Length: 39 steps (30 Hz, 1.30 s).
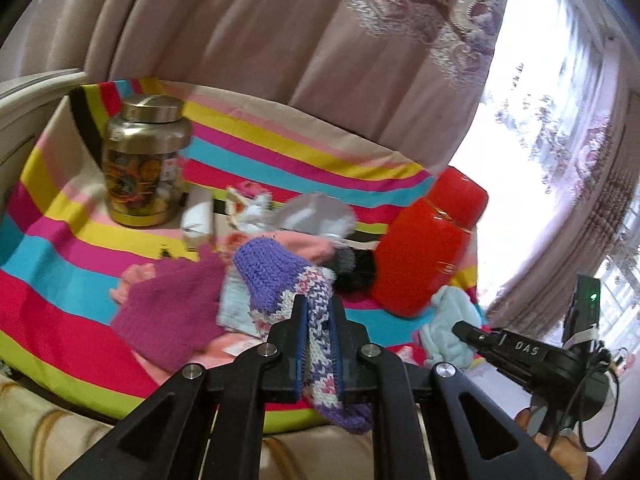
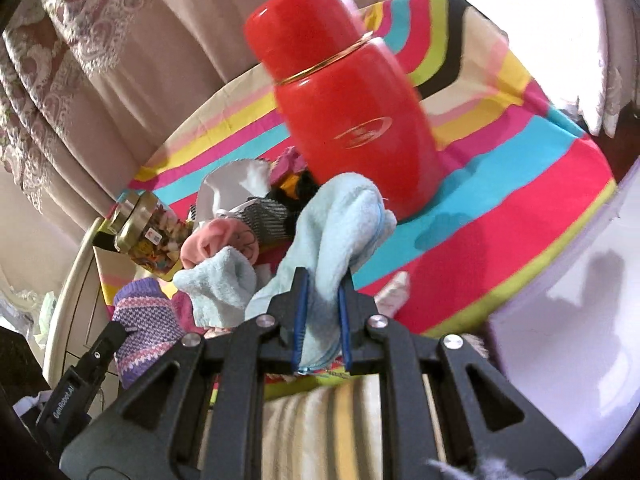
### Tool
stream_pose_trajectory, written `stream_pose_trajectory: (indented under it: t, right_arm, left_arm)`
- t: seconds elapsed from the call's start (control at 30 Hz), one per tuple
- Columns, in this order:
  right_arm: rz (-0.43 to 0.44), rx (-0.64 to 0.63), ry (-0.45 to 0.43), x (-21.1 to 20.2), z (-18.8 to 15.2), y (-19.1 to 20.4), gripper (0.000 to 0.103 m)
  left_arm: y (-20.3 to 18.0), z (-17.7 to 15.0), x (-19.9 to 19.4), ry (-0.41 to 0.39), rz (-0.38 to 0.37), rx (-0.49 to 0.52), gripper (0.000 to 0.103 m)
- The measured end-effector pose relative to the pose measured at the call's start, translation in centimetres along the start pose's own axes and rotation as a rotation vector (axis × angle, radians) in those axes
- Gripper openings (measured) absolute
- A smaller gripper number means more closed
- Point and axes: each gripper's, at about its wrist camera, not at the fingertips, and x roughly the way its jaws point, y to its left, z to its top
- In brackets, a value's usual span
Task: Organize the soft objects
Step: 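Carry both socks into the white box and open both grippers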
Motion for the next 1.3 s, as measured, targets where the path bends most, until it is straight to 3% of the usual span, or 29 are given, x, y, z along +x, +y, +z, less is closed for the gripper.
stream_pose_trajectory:
  t: [0.3, 0.53, 0.7, 0.77, 0.83, 0.87, 0.93, 1.03, 1.2, 1.3]
  right_arm:
    - [-0.116, 0.036, -0.050, -5.6, 0.2, -6.3, 0.017]
    - [-0.263, 0.055, -0.074, -9.7, -0.6, -11.8, 0.018]
    - [-0.387, 0.072, -0.069, -11.2, -1.4, -14.4, 0.025]
    - [-0.415, 0.072, -0.081, -11.6, -1.6, -15.0, 0.032]
    - [-0.438, 0.072, -0.112, -12.2, -1.6, -15.2, 0.049]
    - [-0.437, 0.073, -0.124, -12.5, -1.6, -15.2, 0.053]
    - [-0.446, 0.052, -0.125, -12.8, -1.4, -14.8, 0.057]
    - [-0.464, -0.021, -0.124, -12.8, -1.3, -13.4, 0.058]
    - [-0.397, -0.120, -0.132, -12.4, -1.8, -11.0, 0.073]
    - [-0.358, -0.153, -0.126, -12.1, -2.1, -9.7, 0.075]
  left_arm:
    - [-8.2, -2.2, 1.2, 0.100, -0.180, 0.074, 0.011]
    - [-14.7, -4.7, 2.5, 0.200, -0.300, 0.146, 0.011]
    - [-18.7, -7.0, 3.6, 0.297, -0.365, 0.201, 0.016]
    - [-19.6, -7.7, 3.8, 0.327, -0.368, 0.230, 0.028]
    - [-19.9, -8.1, 3.7, 0.332, -0.362, 0.244, 0.043]
    - [-19.8, -8.1, 3.5, 0.329, -0.358, 0.243, 0.052]
    - [-19.5, -7.8, 3.3, 0.318, -0.350, 0.232, 0.059]
    - [-18.2, -7.1, 3.2, 0.306, -0.316, 0.209, 0.061]
    - [-15.2, -6.5, 2.3, 0.289, -0.253, 0.169, 0.061]
    - [-12.8, -5.8, 1.5, 0.269, -0.203, 0.142, 0.061]
